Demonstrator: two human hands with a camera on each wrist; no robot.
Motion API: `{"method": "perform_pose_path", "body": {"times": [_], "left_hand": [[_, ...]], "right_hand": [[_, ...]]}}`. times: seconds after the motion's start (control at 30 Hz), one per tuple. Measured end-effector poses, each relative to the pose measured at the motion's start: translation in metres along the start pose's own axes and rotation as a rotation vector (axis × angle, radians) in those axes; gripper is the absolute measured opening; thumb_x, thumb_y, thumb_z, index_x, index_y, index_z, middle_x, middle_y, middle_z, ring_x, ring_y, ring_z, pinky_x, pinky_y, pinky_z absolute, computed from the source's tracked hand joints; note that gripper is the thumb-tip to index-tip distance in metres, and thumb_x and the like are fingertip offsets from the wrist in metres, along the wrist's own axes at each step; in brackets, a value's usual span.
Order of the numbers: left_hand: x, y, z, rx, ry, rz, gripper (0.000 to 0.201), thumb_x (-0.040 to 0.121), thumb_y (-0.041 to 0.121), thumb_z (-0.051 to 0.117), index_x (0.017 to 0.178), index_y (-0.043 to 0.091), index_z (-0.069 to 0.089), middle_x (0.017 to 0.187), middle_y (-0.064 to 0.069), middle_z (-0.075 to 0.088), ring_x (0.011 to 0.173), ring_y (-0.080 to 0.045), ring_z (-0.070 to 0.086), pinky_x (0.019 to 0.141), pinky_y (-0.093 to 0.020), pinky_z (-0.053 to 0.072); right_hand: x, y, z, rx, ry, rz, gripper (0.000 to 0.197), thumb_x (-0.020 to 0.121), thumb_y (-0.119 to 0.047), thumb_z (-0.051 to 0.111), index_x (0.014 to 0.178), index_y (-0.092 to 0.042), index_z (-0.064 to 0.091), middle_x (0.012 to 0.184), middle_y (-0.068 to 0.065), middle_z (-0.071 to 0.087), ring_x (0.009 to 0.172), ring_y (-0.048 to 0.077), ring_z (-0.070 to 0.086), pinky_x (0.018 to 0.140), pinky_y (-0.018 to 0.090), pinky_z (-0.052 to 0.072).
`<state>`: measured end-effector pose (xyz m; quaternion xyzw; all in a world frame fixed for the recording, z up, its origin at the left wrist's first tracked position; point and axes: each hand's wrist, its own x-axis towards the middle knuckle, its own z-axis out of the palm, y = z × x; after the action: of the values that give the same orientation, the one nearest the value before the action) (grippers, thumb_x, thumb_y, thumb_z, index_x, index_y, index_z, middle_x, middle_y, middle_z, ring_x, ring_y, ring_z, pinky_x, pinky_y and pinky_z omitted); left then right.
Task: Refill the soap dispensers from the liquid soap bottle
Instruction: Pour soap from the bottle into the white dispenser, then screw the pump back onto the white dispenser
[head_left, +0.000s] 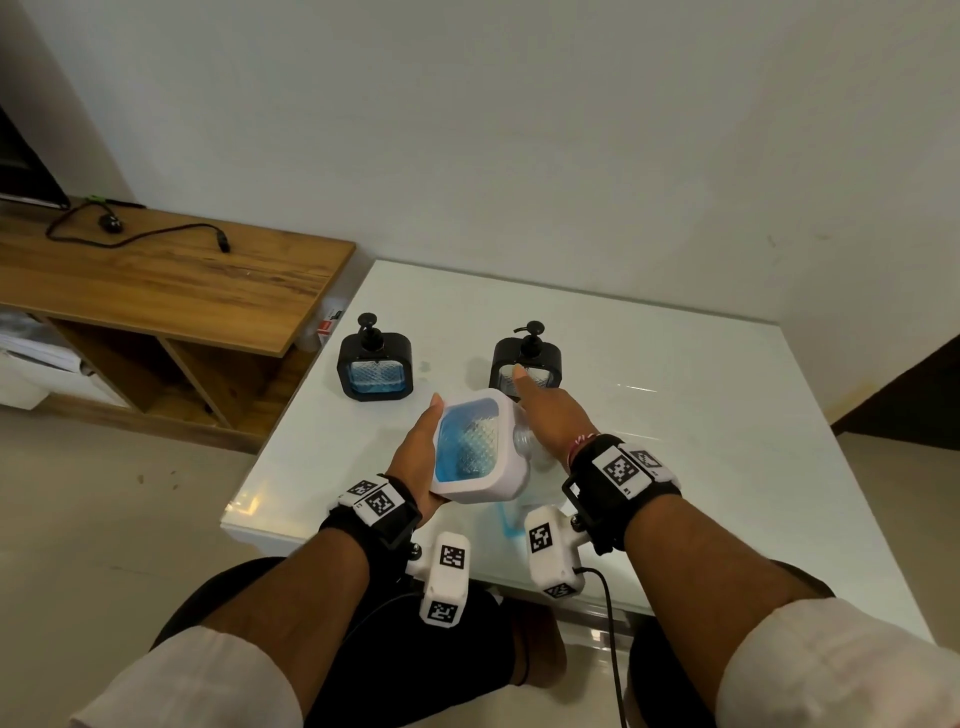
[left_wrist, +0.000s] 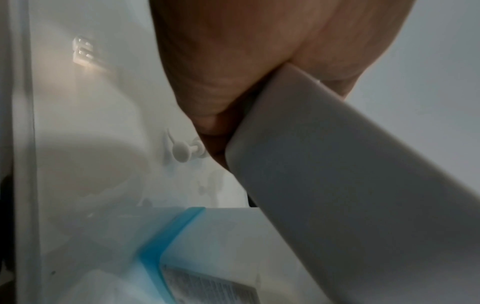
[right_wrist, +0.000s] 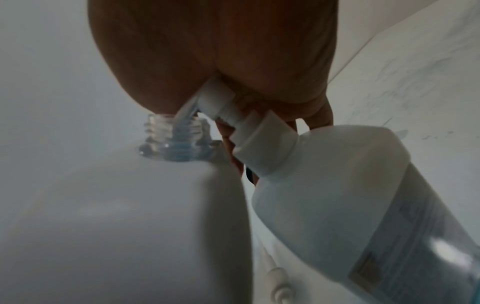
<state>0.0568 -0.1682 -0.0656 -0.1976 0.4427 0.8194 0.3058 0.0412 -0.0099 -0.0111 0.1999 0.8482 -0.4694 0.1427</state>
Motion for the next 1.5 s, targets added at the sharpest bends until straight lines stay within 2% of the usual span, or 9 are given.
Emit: {"method": "perform_pose_path", "body": {"times": [0.13,0.3,0.53,0.7,0.8,1.0,1.17,1.33,1.5], "left_hand": [[0.004,0.000,0.000,0.005,-0.001,0.008,0.048,0.103,0.060,0.038,0.116,0.024,0.067,0.105,-0.010,0.073,0.095,-0.027,0.068,0.078,-0.041,0.057],[0.004,0.002,0.001,0.013,-0.012,-0.002,0.049,0.103,0.061,0.037,0.115,0.024,0.067,0.102,-0.010,0.074,0.097,-0.027,0.067,0.085,-0.043,0.055],[-0.002,-0.001,0.001,0.015,0.001,-0.017,0.051,0.103,0.062,0.036,0.121,0.025,0.065,0.113,-0.013,0.071,0.102,-0.030,0.065,0.085,-0.046,0.055],[-0.002,0.005,-0.001,-0.018,0.009,-0.003,0.047,0.105,0.061,0.032,0.112,0.028,0.065,0.109,-0.012,0.071,0.100,-0.030,0.066,0.076,-0.047,0.058],[-0.001,0.009,-0.003,-0.037,0.015,0.019,0.047,0.106,0.059,0.030,0.112,0.027,0.065,0.107,-0.011,0.072,0.098,-0.030,0.066,0.076,-0.047,0.055],[0.000,0.016,-0.009,-0.095,0.064,0.056,0.045,0.106,0.059,0.032,0.122,0.030,0.061,0.119,-0.011,0.067,0.106,-0.032,0.064,0.076,-0.049,0.055],[0.000,0.019,-0.014,-0.171,0.120,0.141,0.048,0.107,0.058,0.033,0.138,0.027,0.052,0.118,-0.008,0.067,0.103,-0.028,0.065,0.062,-0.041,0.062],[0.005,0.022,-0.013,-0.281,0.184,0.243,0.070,0.099,0.065,0.045,0.148,0.017,0.049,0.117,-0.002,0.064,0.099,-0.020,0.063,0.103,-0.047,0.048],[0.000,0.032,-0.017,-0.320,0.063,0.253,0.052,0.104,0.060,0.040,0.136,0.024,0.057,0.118,-0.013,0.067,0.106,-0.031,0.066,0.077,-0.047,0.062]], "right_hand": [[-0.001,-0.001,0.001,-0.027,0.004,0.000,0.057,0.104,-0.047,0.026,0.140,-0.009,0.048,0.139,0.017,0.051,0.125,0.031,0.049,0.104,0.033,0.033],[0.005,0.005,0.002,-0.038,0.083,-0.001,0.061,0.101,-0.054,0.029,0.129,-0.008,0.057,0.126,0.018,0.060,0.099,0.025,0.052,0.086,0.029,0.034],[-0.004,0.003,0.001,-0.032,0.050,-0.036,0.062,0.101,-0.053,0.028,0.125,-0.005,0.060,0.126,0.014,0.060,0.111,0.029,0.054,0.090,0.031,0.033],[-0.002,-0.003,-0.007,0.023,0.070,-0.088,0.056,0.102,-0.051,0.027,0.082,-0.013,0.063,0.088,0.004,0.064,0.082,0.020,0.057,0.084,0.032,0.039],[-0.003,-0.005,-0.011,0.021,0.078,-0.125,0.057,0.103,-0.047,0.029,0.086,-0.007,0.066,0.076,-0.001,0.061,0.071,0.015,0.056,0.085,0.034,0.042],[-0.008,-0.012,-0.022,-0.175,0.034,-0.258,0.055,0.100,-0.046,0.039,0.096,0.002,0.066,0.096,0.017,0.068,0.092,0.032,0.063,0.089,0.044,0.048],[-0.022,-0.016,-0.031,-0.364,-0.122,-0.328,0.050,0.094,-0.054,0.050,0.078,-0.007,0.059,0.082,0.009,0.061,0.074,0.019,0.053,0.068,0.028,0.042],[-0.030,-0.016,-0.037,-0.617,-0.249,-0.290,0.056,0.080,-0.051,0.071,0.124,-0.017,0.061,0.126,0.002,0.058,0.116,0.018,0.055,0.090,0.025,0.041],[-0.024,-0.014,-0.034,-0.806,-0.117,-0.288,0.029,0.079,-0.029,0.077,0.101,-0.012,0.069,0.106,0.004,0.064,0.097,0.020,0.059,0.076,0.026,0.043]]}}
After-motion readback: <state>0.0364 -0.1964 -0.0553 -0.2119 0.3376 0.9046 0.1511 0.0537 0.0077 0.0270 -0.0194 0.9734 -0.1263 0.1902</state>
